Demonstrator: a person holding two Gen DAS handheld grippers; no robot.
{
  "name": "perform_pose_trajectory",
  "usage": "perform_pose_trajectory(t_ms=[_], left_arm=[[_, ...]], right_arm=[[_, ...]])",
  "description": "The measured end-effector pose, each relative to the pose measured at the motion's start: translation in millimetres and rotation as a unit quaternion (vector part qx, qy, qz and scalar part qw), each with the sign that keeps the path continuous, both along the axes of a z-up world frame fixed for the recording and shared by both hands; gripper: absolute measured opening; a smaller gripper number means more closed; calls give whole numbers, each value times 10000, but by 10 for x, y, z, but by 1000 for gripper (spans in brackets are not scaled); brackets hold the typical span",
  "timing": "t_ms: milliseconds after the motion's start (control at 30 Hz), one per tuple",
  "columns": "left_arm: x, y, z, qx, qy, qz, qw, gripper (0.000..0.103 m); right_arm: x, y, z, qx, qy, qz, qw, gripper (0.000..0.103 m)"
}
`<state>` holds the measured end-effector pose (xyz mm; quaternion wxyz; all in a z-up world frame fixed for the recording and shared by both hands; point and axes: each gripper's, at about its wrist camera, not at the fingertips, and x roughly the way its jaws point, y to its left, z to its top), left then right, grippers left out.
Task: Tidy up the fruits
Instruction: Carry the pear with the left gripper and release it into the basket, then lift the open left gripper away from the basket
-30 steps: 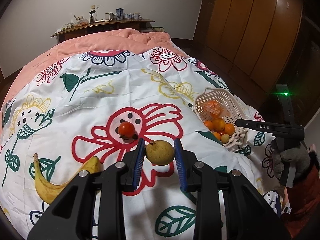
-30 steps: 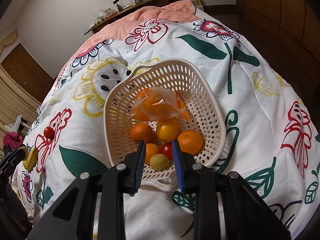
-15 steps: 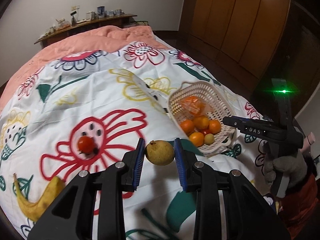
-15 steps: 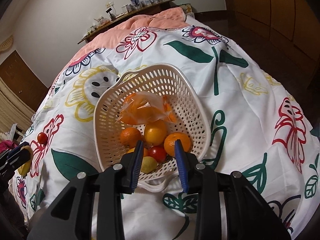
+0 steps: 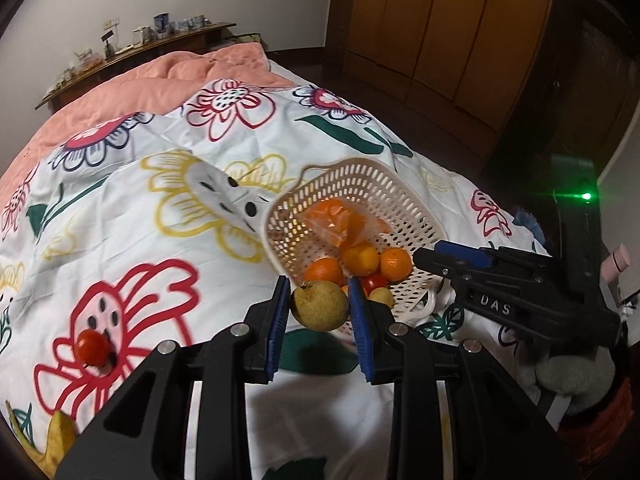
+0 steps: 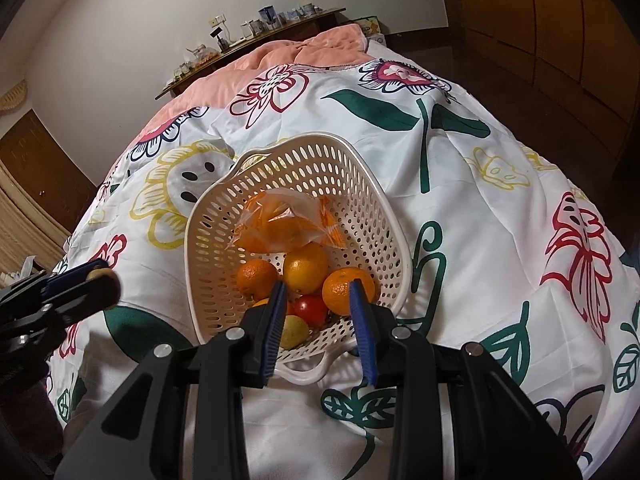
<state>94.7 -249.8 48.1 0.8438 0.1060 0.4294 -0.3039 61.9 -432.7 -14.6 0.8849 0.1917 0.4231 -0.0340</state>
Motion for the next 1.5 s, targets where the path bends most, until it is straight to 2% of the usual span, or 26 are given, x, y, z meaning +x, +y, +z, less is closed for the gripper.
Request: perform_pose_trajectory(t_ms=[267, 300, 333, 400, 767, 933, 1100, 1300, 1500], left_arm=[[91, -145, -148, 6, 168, -87, 9998, 31], [99, -144, -151, -22, 187, -84, 9998, 36], [107, -128, -145, -76, 206, -59, 9997, 49], [127, -94, -133, -195, 224, 17, 9996, 60], [185, 42, -157, -351, 369, 283, 9983, 60], [195, 116, -155, -331, 354, 487, 9976, 79], [211, 204, -178, -283, 388, 645, 9968, 79], [116, 305, -173, 17, 159, 740, 9971, 84], [28, 581, -86, -68, 93, 953, 9954, 84]], right_arm=[[-18, -44, -8, 72, -38, -85, 9999, 33], [-18, -46, -12, 81, -37, -90, 9999, 33], [-13, -44, -17, 85, -35, -91, 9999, 33], [-15, -43, -16, 90, -38, -86, 9999, 33], [-36, -21, -9, 120, -49, -99, 9999, 33], [-42, -7, -10, 141, -64, -88, 9998, 33], [-47, 10, -7, 166, -70, -87, 9998, 35], [-49, 103, 11, 155, -66, -4, 9999, 35], [-35, 244, 48, 125, -78, 150, 9998, 35]])
